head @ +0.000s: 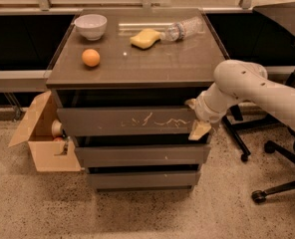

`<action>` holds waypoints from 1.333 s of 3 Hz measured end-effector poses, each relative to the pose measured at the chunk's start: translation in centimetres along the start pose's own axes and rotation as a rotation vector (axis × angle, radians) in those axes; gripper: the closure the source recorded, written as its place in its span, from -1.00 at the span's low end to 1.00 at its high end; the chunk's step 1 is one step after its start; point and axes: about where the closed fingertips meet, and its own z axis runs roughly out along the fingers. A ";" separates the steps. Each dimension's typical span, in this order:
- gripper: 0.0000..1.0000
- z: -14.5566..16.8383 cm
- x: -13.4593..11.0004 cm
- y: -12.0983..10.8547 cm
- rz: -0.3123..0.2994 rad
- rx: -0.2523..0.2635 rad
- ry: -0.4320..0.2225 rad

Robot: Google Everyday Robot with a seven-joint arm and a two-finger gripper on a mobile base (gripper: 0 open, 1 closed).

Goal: Open top drawer

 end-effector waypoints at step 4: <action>0.49 -1.5 -0.8 0.6 -0.010 -0.013 -0.006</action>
Offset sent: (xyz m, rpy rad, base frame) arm -0.1107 0.0323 0.0392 0.0358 0.1107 0.1611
